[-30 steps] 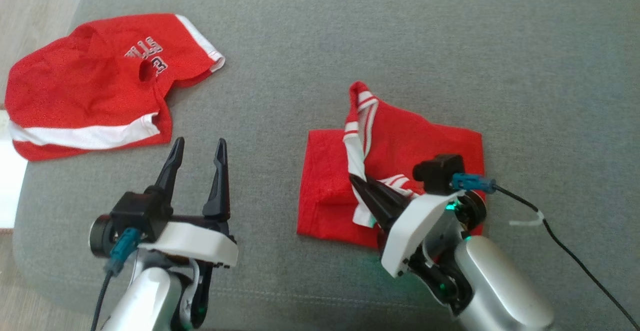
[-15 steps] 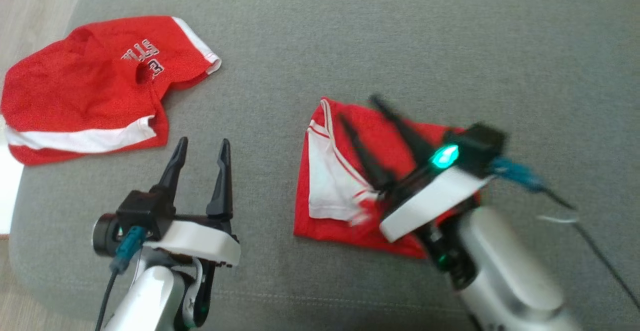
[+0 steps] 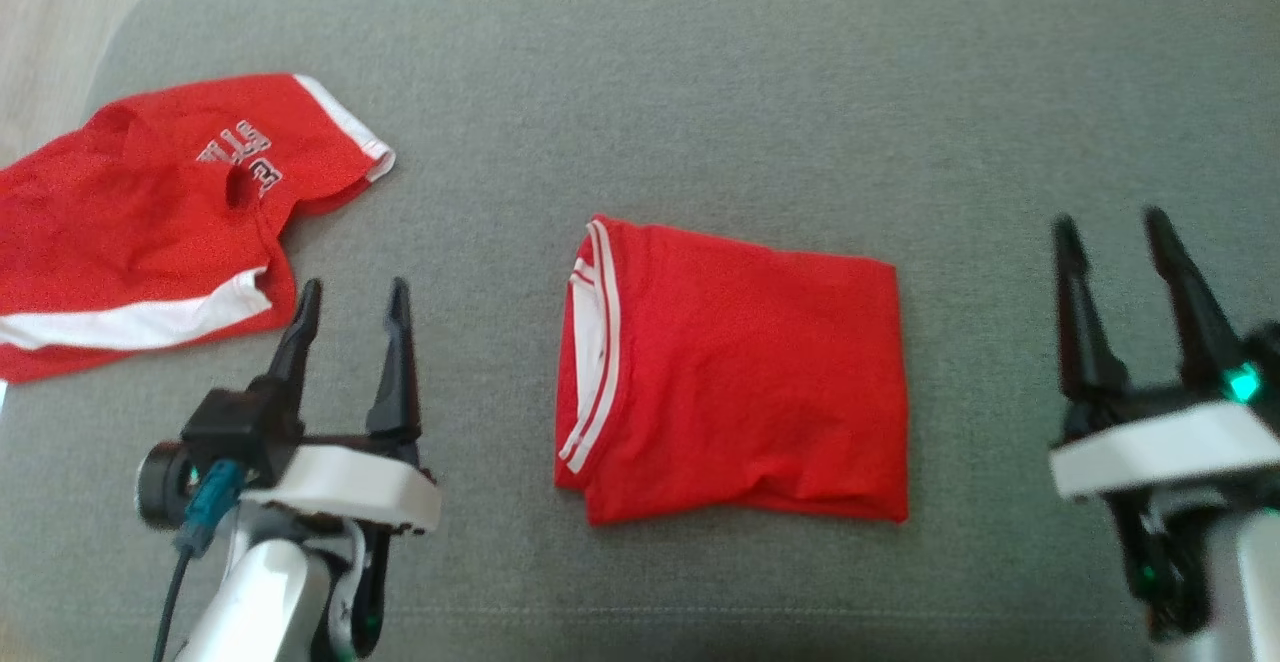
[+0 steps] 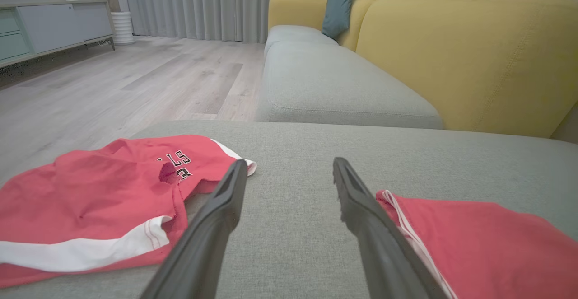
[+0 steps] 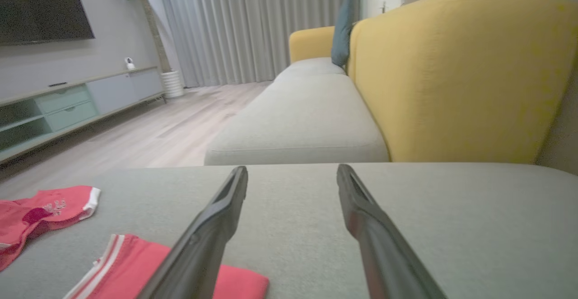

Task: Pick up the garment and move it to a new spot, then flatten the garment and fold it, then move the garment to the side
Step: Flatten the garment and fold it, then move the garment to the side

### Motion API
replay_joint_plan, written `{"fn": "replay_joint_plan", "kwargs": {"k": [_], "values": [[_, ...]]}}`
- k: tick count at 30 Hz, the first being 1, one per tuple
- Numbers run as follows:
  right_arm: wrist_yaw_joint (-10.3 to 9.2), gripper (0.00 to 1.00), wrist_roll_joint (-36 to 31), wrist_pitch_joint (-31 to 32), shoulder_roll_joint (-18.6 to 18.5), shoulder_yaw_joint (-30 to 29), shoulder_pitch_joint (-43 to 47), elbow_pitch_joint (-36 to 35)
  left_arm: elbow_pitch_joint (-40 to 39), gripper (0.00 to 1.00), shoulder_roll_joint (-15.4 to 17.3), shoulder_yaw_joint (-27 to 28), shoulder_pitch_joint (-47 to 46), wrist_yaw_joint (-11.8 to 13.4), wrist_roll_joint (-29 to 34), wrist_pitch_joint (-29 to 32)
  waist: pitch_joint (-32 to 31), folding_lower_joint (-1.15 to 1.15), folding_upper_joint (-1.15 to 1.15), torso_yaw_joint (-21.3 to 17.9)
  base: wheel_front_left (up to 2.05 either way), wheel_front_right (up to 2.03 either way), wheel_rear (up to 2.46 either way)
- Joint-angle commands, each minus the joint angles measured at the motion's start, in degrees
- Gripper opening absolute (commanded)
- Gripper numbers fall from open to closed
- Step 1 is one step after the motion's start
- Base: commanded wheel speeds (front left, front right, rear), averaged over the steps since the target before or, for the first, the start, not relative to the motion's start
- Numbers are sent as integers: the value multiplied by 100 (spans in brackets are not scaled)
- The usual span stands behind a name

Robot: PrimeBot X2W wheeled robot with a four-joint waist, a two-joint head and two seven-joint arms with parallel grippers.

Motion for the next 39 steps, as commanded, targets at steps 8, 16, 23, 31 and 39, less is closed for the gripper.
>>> {"fn": "replay_joint_plan", "kwargs": {"k": [8,16,23,31,39], "values": [[22,100,-71,251,72,-110,620,-580,-150,100,276,307,202,76,-73,-30,-463,0,0,-149,0,0,0],[22,100,-22,524,181,-86,1113,-633,-284,100,412,232,649,163,-76,164,-947,0,0,-146,0,0,0],[22,100,-12,609,227,-103,1252,-659,-488,100,509,225,803,252,-63,297,-1067,0,0,-123,0,0,0],[22,100,-39,633,253,-88,1273,-653,-583,100,554,211,824,288,-75,365,-1093,0,0,-142,0,0,0],[22,100,-57,637,267,-67,1262,-636,-605,100,569,185,793,313,-71,377,-1081,0,0,-131,0,0,0]]}}
